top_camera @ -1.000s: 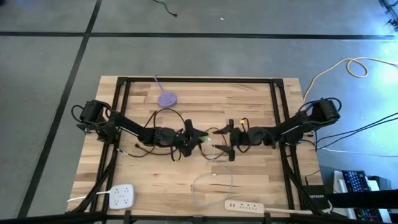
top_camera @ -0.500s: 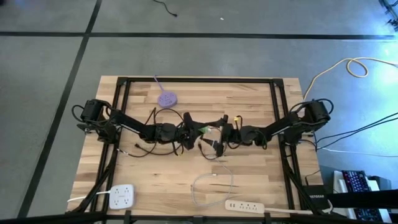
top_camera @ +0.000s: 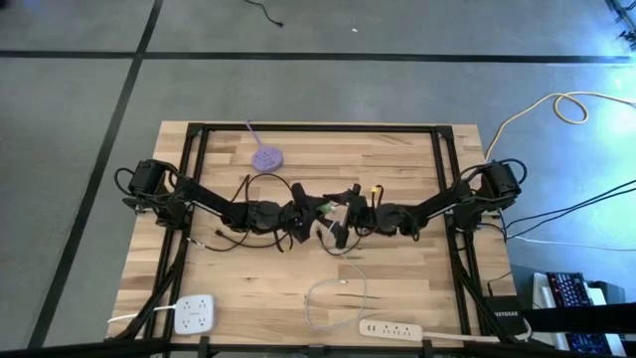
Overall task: Insert USB
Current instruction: Insert the green charger adapter into the light brown outlet extension
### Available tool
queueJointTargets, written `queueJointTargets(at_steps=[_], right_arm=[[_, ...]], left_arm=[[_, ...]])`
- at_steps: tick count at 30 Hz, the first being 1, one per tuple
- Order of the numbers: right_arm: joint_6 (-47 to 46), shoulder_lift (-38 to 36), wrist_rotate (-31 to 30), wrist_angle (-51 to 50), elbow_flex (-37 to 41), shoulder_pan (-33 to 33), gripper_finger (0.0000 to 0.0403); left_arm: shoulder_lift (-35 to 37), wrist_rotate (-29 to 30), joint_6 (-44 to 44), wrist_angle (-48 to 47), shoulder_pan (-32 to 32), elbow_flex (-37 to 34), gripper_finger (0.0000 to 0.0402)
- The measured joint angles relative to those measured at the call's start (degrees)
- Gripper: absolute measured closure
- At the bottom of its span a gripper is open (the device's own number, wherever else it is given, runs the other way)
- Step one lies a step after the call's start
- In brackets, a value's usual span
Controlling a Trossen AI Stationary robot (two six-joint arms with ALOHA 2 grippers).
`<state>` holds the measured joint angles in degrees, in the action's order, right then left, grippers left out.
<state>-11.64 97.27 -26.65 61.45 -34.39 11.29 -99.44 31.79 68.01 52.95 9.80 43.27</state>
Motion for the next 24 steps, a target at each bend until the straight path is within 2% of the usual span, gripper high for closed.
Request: queueJointTargets(at_steps=[8, 19, 24], right_arm=[[-0.7, 0.0, -0.4, -0.2, 0.0, 0.0, 0.0136], [-1.2, 0.0, -1.2, -2.1, 0.0, -0.5, 0.0225], [-2.4, 0.0, -0.6, -2.1, 0.0, -1.3, 0.0243]], left_arm=[[0.0, 0.2, -0.1, 0.0, 0.0, 0.0, 0.0278], [0.0, 0.1, -0.5, -0.1, 0.0, 0.0, 0.0278], [0.0, 0.5, -0.5, -0.1, -0.1, 0.0, 0.0278]])
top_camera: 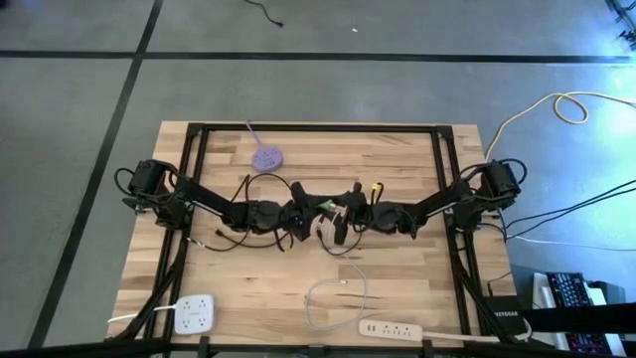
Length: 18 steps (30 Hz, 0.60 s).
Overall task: Insert USB
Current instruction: Insert the green charger adapter into the light brown outlet extension
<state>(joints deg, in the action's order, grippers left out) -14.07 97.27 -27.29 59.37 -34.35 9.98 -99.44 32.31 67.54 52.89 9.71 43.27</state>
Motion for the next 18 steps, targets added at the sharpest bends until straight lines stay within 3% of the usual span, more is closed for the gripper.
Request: queueJointTargets(at_steps=[18], right_arm=[[0.8, 0.0, 0.1, 0.3, 0.1, 0.0, 0.0228]], left_arm=[[0.0, -3.0, 0.1, 0.0, 0.0, 0.0, 0.0278]])
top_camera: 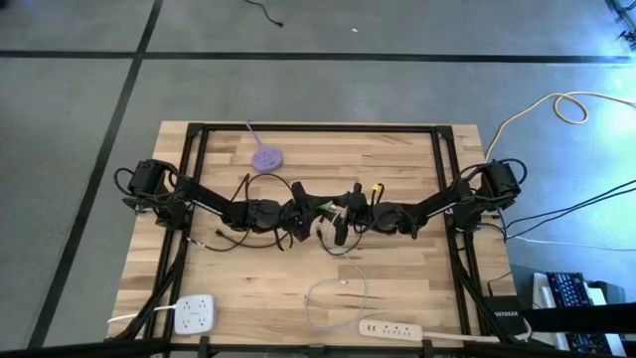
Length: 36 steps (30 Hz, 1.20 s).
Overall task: Insert USB
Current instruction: Insert the green charger adapter into the light brown outlet extension
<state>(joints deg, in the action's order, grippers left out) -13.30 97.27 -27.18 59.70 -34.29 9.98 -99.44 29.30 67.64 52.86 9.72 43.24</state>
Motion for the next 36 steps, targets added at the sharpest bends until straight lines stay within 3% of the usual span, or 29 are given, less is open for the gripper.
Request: queueJointTargets(at_steps=[4, 8, 15, 27, 31, 36], right_arm=[[-0.2, 0.0, -0.1, -0.2, -0.6, 0.0, 0.0233], [-0.9, 0.0, -0.5, -0.3, -1.0, 0.0, 0.0271], [-0.9, 0.1, -0.1, -0.4, -1.1, 0.0, 0.0274], [1.0, 0.1, 0.3, 0.0, -1.5, 0.0, 0.0274], [0.7, -0.1, -1.3, -1.4, -0.5, 0.0, 0.0274], [-1.3, -3.0, -4.4, -10.7, 1.1, -0.4, 0.0274]], left_arm=[[0.1, 0.0, -0.1, 0.1, 0.0, 0.0, 0.0278], [0.1, 0.2, 0.1, 0.3, 0.0, 0.0, 0.0278], [0.1, 1.0, -0.4, -0.8, 0.1, 0.0, 0.0276], [0.0, 3.0, -6.2, -0.8, 0.1, 0.1, 0.0117], [0.0, 6.5, -6.3, -0.7, 0.1, 0.1, 0.0093], [-0.1, 11.1, -10.2, -2.2, -0.4, -0.2, 0.0088]])
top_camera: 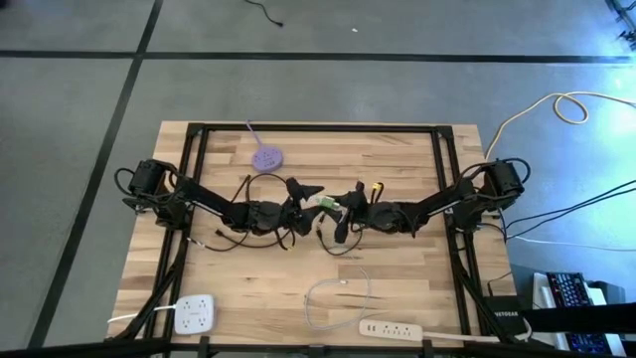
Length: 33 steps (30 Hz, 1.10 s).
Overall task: Insert USB
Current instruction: Insert the green charger adapter into the light brown outlet extension
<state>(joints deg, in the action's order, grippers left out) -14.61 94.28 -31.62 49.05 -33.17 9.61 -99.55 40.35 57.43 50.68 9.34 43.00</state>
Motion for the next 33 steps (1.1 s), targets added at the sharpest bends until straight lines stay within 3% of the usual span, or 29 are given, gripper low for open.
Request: queueJointTargets(at_steps=[3, 9, 12, 20, 25, 30, 33], right_arm=[[1.8, -3.3, -1.1, -5.0, 1.4, -0.5, 0.0275], [1.4, -15.5, 6.7, -24.3, 1.6, -3.8, 0.0275], [2.5, -22.1, 14.5, -35.4, 1.4, -4.9, 0.0275], [-2.5, -35.9, 25.1, -69.4, -7.7, -3.0, 0.0275], [-9.1, -35.1, 25.7, -85.6, -19.8, 1.9, 0.0275], [-11.1, -28.8, 26.3, -96.6, -32.0, 10.7, 0.0275], [-12.0, -23.5, 23.2, -102.5, -39.3, 17.3, 0.0275]], left_arm=[[0.0, -1.2, -8.8, 1.0, -0.8, -1.2, 0.0087], [0.1, -10.5, -29.1, -2.7, -2.1, -4.4, 0.0087], [0.1, -16.5, -37.6, -5.0, -2.0, -5.8, 0.0087], [0.1, -22.6, -47.8, -9.1, -0.4, -6.2, 0.0087], [0.1, -22.7, -52.9, -8.0, -0.2, -6.1, 0.0087], [0.1, -22.7, -54.7, -8.6, 0.0, -6.1, 0.0087], [0.1, -22.7, -55.7, -9.2, 0.2, -6.1, 0.0087]])
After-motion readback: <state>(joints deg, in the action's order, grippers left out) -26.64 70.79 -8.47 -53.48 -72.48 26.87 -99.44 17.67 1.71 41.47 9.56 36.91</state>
